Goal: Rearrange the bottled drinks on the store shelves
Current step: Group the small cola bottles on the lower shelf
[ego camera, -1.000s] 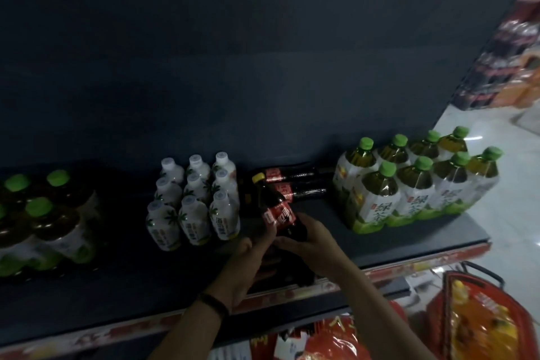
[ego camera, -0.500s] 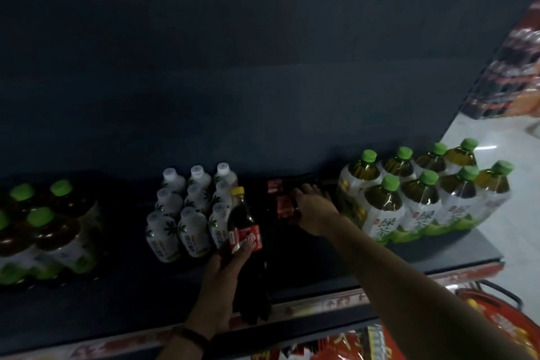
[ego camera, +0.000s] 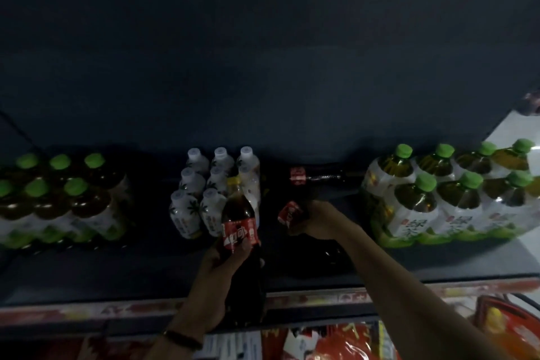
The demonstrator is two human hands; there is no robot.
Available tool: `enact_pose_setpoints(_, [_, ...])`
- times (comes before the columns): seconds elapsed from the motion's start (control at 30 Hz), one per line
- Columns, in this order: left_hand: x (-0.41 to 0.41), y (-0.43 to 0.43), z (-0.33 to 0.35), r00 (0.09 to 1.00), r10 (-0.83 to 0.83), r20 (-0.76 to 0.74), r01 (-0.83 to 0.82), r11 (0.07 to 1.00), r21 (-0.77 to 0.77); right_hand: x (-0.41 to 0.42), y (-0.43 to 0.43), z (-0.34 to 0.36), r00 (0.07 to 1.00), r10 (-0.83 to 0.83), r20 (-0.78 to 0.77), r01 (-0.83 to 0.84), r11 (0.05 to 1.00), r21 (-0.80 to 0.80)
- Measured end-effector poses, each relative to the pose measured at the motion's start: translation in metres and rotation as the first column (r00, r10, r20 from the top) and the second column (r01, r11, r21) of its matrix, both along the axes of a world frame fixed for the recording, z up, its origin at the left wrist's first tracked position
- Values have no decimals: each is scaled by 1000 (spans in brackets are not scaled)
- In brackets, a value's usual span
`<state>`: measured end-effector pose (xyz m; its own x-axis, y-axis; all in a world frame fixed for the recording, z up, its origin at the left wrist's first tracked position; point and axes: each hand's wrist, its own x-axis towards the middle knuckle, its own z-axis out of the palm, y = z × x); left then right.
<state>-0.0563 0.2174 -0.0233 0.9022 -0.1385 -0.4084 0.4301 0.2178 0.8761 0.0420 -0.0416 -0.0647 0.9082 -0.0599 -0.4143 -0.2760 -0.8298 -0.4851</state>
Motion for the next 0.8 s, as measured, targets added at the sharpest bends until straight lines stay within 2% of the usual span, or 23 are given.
enact_pose_setpoints(0.13, [-16,22,-3,999,16,46,-18,998,58,-31,7,-3,978,-207,4,194,920,339])
enact_pose_setpoints(0.3, [-36,55,-5,993,96,67,-98,995,21,-89,42,25,962,-263,69,162,760,630])
enact_pose_setpoints(0.4, [-54,88,-2,990,82,114,-92,992,82,-118,77,43,954,-287,88,154,719,677])
enact_pose_setpoints(0.6, [-104,178,-8,977,81,196,-111,983,145,-166,181,67,966,-165,197,22,817,576])
enact_pose_setpoints(0.8, [-156,308,-34,968,138,210,-174,971,163,-202,310,38,970,-205,131,87,798,597])
